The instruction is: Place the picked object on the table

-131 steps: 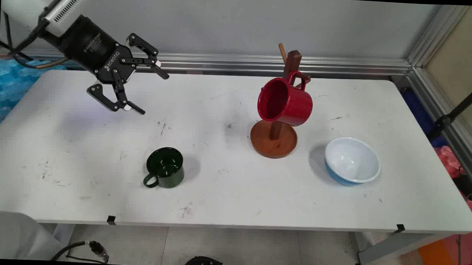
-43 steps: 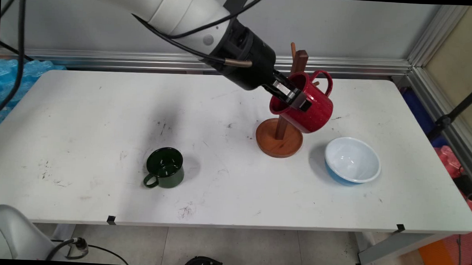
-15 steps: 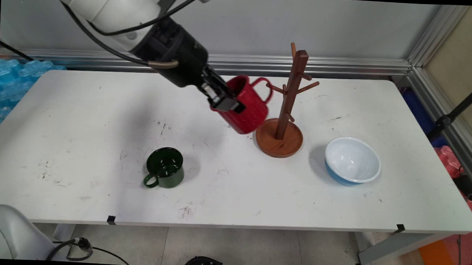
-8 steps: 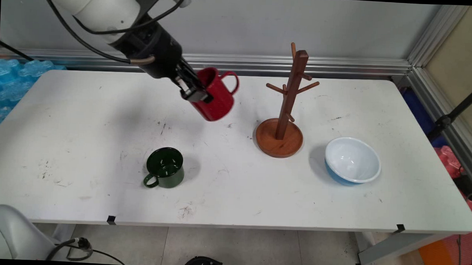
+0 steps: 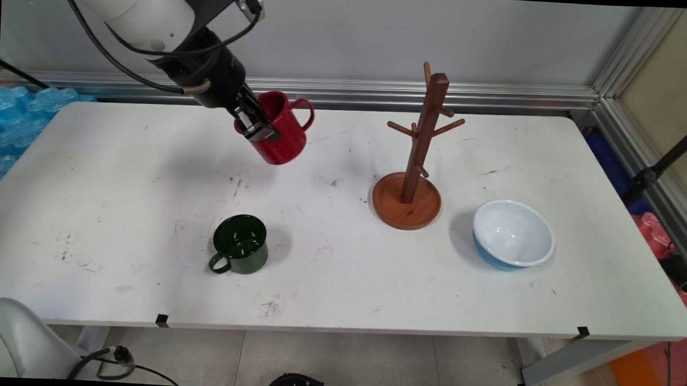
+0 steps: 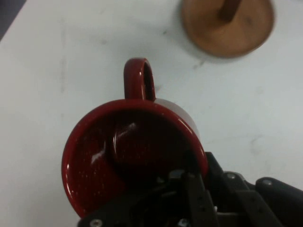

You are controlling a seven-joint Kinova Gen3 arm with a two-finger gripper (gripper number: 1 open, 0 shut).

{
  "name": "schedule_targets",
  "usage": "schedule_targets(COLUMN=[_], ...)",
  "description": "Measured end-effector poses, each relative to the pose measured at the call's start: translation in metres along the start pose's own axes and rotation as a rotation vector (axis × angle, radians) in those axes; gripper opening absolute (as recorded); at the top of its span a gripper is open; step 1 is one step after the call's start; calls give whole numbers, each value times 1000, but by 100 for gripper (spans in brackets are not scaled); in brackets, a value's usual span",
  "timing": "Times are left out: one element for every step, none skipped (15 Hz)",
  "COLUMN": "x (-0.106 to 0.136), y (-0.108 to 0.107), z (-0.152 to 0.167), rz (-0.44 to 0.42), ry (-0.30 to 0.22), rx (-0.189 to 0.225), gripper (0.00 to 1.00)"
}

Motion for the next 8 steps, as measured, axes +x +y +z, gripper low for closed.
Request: schedule_targets(x=[0, 0, 0, 1, 1, 2, 2, 3], y=[-2, -4, -6, -8, -10, -11, -12, -13], z=[2, 5, 8, 13, 18, 22, 25, 30], rz=[1, 4, 8, 9, 13, 17, 19, 24], ry=[-9, -22, -38, -55, -67, -78, -85, -96], rx=[10, 25, 41, 56, 66, 76, 82, 91], gripper=[0, 0, 0, 0, 0, 0, 0, 0])
